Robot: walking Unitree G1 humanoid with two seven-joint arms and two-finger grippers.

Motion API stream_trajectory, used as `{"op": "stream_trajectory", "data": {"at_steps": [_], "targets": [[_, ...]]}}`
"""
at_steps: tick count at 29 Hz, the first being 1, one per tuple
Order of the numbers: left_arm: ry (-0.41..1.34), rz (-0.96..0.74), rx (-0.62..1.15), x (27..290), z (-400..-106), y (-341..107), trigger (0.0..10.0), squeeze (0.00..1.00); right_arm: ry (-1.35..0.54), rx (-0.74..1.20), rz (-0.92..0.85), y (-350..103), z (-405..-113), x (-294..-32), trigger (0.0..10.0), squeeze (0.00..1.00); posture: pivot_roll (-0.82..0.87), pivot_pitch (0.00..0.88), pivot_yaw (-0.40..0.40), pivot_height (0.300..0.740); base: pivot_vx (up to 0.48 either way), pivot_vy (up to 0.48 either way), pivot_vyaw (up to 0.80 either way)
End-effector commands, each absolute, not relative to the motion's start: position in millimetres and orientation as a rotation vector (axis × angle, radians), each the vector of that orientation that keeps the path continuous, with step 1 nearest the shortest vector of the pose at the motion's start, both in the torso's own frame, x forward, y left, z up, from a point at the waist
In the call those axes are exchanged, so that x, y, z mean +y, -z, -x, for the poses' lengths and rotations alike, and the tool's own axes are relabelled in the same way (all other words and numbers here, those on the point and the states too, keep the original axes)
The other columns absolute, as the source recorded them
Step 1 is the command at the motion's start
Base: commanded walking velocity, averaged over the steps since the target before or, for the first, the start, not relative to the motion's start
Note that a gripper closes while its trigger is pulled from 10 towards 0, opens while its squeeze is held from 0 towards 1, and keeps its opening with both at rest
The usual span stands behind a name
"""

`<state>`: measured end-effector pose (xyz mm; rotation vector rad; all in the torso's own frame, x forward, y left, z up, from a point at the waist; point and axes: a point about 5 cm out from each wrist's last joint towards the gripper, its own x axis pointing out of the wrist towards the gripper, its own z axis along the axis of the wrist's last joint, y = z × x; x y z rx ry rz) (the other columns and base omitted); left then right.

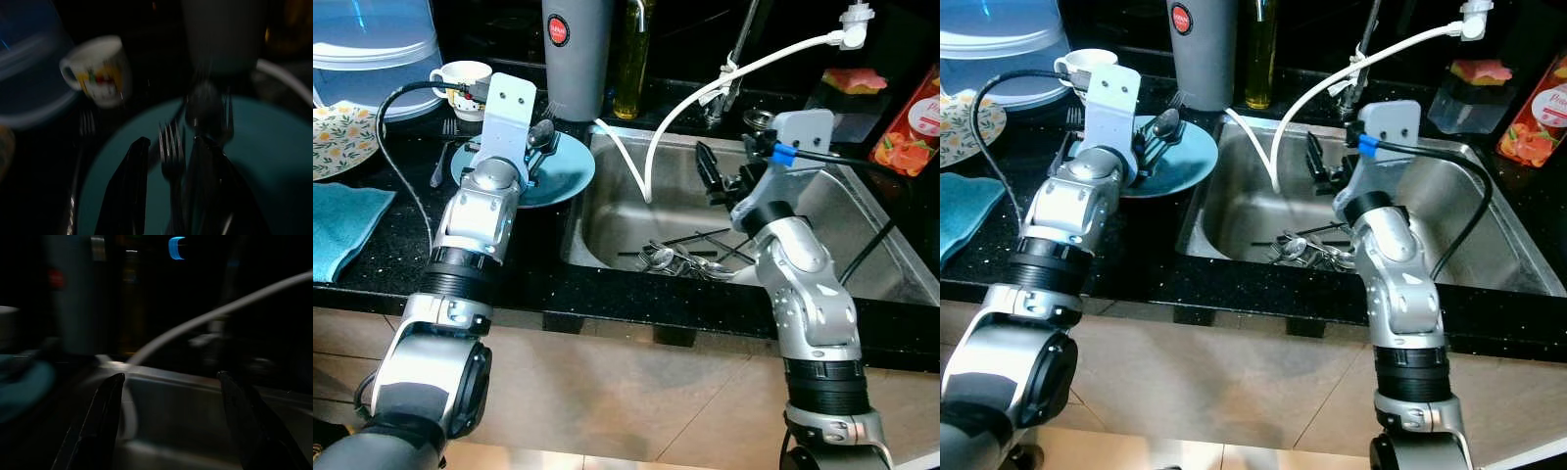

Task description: Kitchen organization

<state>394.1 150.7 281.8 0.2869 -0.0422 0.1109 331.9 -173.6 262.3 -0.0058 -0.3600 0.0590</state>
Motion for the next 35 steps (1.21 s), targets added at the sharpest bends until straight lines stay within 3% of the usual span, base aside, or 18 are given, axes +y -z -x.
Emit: {"op": "stream_trajectory", "data": {"at_steps": [1, 6, 10, 15, 26, 35], "targets": [[-0.083, -0.288, -0.101, 145, -390, -287, 10.0, 0.0, 0.048, -0.353, 0.059, -258, -331, -195, 10.0, 0.0, 0.2, 0.022, -0.048, 0.74, 0.0, 0.0, 0.0], [0.033, -0.246, -0.162, 125, -374, -274, 10.0, 0.0, 0.197, -0.279, 0.066, -236, -327, -222, 10.0, 0.0, 0.19, 0.03, -0.039, 0.74, 0.0, 0.0, 0.0], [0.072, -0.271, -0.19, 119, -366, -267, 10.0, 0.0, 0.219, -0.259, 0.056, -228, -326, -224, 10.0, 0.0, 0.19, 0.032, -0.039, 0.74, 0.0, 0.0, 0.0], [0.199, -0.241, -0.309, 107, -326, -244, 10.0, 0.0, 0.238, -0.212, 0.04, -204, -325, -220, 10.0, 0.0, 0.2, 0.04, -0.048, 0.74, 0.0, 0.0, 0.0], [0.189, -0.271, -0.36, 121, -308, -222, 10.0, 0.0, 0.207, -0.196, 0.04, -192, -328, -211, 10.0, 0.0, 0.2, 0.041, -0.058, 0.74, 0.0, 0.0, 0.0], [0.1, -0.16, -0.217, 137, -317, -192, 10.0, 0.0, 0.168, -0.168, 0.047, -178, -329, -203, 10.0, 0.0, 0.2, 0.044, -0.061, 0.74, 0.0, 0.0, 0.0]]}}
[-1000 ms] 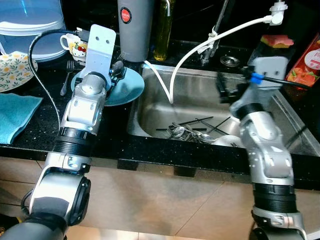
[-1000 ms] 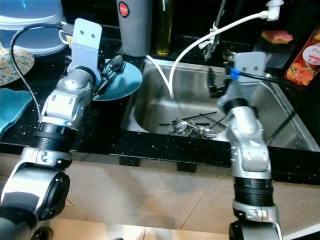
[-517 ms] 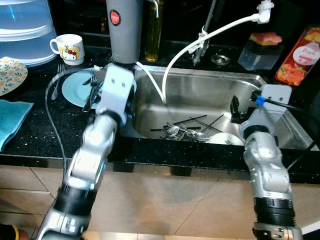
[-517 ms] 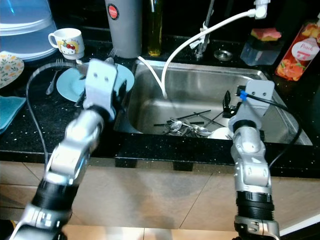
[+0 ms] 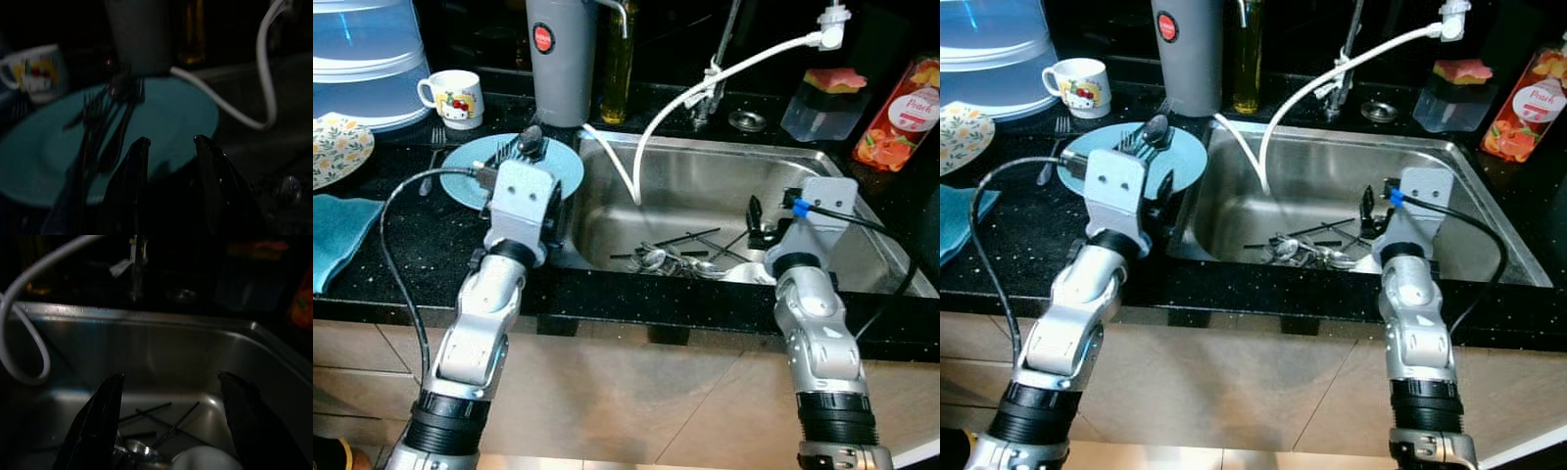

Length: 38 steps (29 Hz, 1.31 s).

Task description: Kitchen organization

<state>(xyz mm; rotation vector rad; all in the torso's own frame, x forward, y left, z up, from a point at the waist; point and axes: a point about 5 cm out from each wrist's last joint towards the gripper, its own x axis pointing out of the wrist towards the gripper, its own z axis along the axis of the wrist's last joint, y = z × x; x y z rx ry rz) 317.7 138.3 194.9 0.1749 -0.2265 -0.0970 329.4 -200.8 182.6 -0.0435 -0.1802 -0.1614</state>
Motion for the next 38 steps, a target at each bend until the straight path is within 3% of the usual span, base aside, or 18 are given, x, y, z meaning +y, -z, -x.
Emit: {"op": "stream_trajectory", "data": {"at_steps": [1, 11, 38], "targets": [[0.099, -0.157, -0.216, 137, -317, -190, 10.0, 0.0, 0.17, -0.163, 0.048, -175, -329, -203, 10.0, 0.0, 0.2, 0.046, -0.063, 0.74, 0.0, 0.0, 0.0], [0.087, -0.087, -0.157, 139, -317, -178, 10.0, 0.0, 0.172, -0.132, 0.034, -166, -329, -204, 10.0, 0.0, 0.19, 0.045, -0.064, 0.74, 0.0, 0.0, 0.0], [0.088, -0.107, -0.164, 140, -318, -175, 10.0, 0.0, 0.166, -0.132, 0.015, -166, -336, -201, 10.0, 0.0, 0.2, 0.029, -0.065, 0.74, 0.0, 0.0, 0.0]]}}
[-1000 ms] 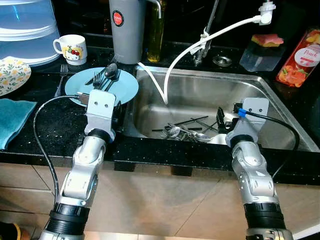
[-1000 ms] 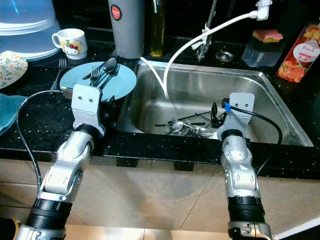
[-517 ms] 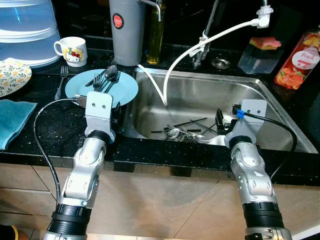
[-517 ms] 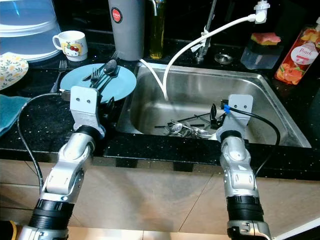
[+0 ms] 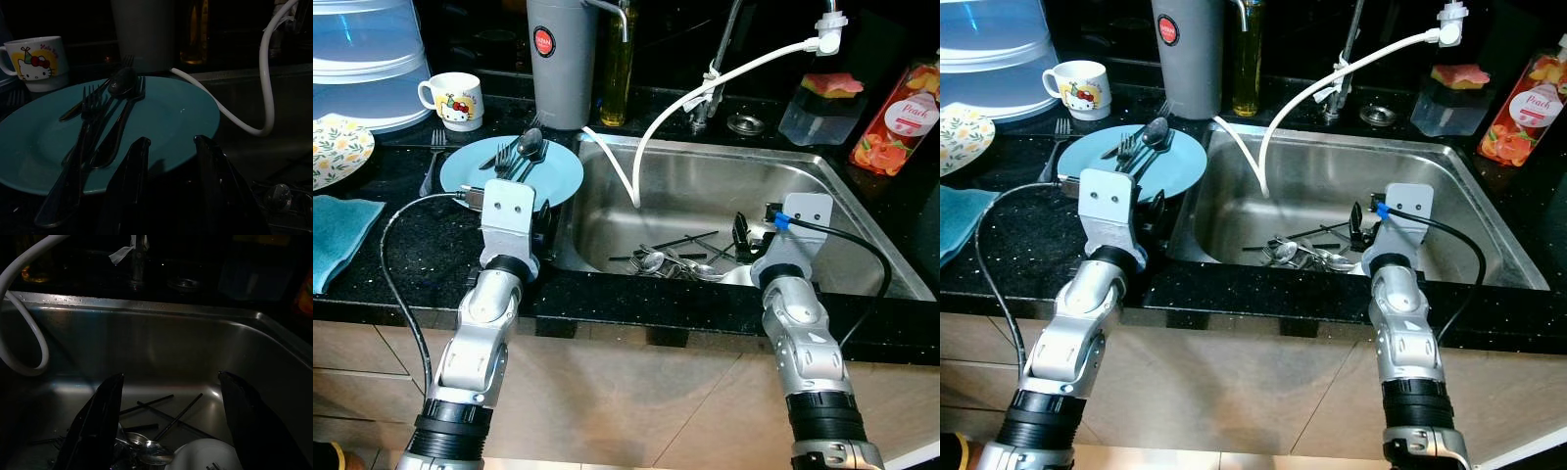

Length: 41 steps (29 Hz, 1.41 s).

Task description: Kitchen organization

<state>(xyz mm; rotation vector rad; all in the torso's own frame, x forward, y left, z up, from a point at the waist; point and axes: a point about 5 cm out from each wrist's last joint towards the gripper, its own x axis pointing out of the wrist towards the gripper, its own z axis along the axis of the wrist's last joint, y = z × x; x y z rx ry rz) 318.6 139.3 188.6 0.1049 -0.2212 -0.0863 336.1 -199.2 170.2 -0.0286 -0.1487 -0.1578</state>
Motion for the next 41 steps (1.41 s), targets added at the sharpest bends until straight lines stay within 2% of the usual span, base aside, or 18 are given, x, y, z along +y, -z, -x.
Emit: {"op": "stream_trajectory", "data": {"at_steps": [1, 41], "targets": [[0.087, -0.109, -0.164, 139.9, -318.6, -174.9, 10.0, 0.0, 0.165, -0.132, 0.015, -165.6, -336.4, -200.2, 10.0, 0.0, 0.2, 0.027, -0.064, 0.74, 0.0, 0.0, 0.0], [0.082, -0.123, -0.159, 141.8, -319.1, -173.6, 10.0, 0.0, 0.166, -0.138, 0.015, -164.7, -337.3, -200.1, 10.0, 0.0, 0.21, 0.017, -0.061, 0.74, 0.0, 0.0, 0.0]]}}
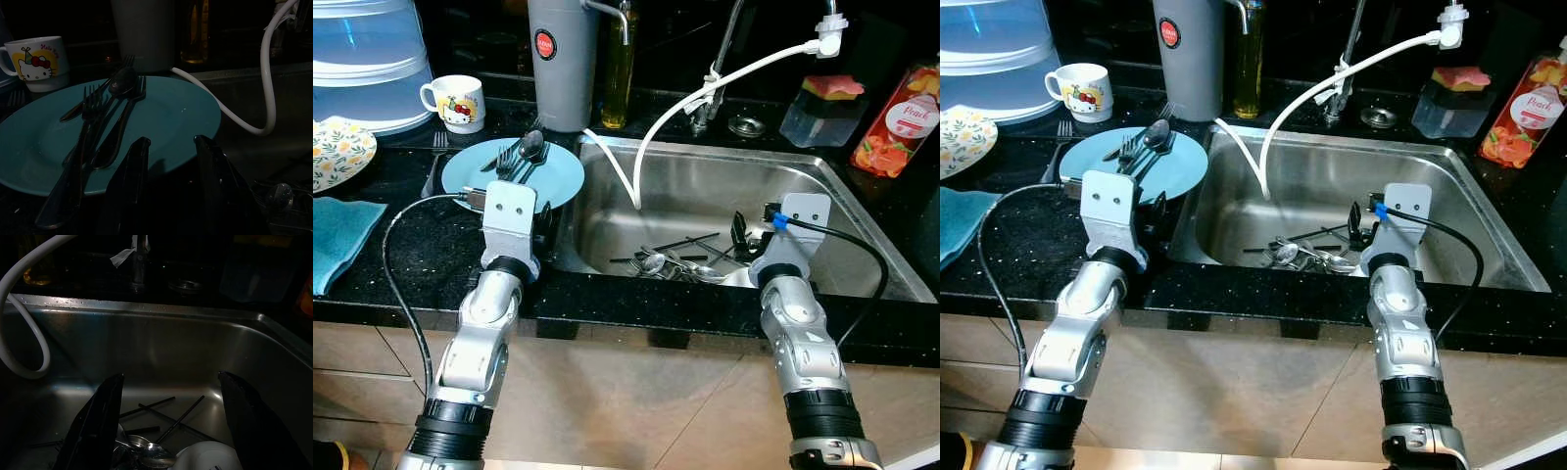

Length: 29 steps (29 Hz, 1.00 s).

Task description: Kitchen organization

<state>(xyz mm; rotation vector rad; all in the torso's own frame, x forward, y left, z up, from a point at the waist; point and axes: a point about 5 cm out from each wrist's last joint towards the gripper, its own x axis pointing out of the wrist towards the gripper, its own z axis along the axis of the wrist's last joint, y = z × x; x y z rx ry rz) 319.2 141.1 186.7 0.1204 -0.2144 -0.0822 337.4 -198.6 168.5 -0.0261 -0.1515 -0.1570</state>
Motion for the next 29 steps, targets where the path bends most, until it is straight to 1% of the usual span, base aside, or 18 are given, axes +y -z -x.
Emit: {"op": "stream_trajectory", "data": {"at_steps": [1, 29], "targets": [[0.081, -0.124, -0.158, 142.6, -318.9, -173.4, 10.0, 0.0, 0.167, -0.138, 0.015, -164.7, -337.3, -200.3, 10.0, 0.0, 0.21, 0.02, -0.061, 0.74, 0.0, 0.0, 0.0], [0.074, -0.121, -0.154, 142.1, -317.1, -172.3, 10.0, 0.0, 0.16, -0.138, 0.013, -165.5, -338.7, -198.6, 10.0, 0.0, 0.21, 0.032, -0.071, 0.74, 0.0, 0.0, 0.0]]}}
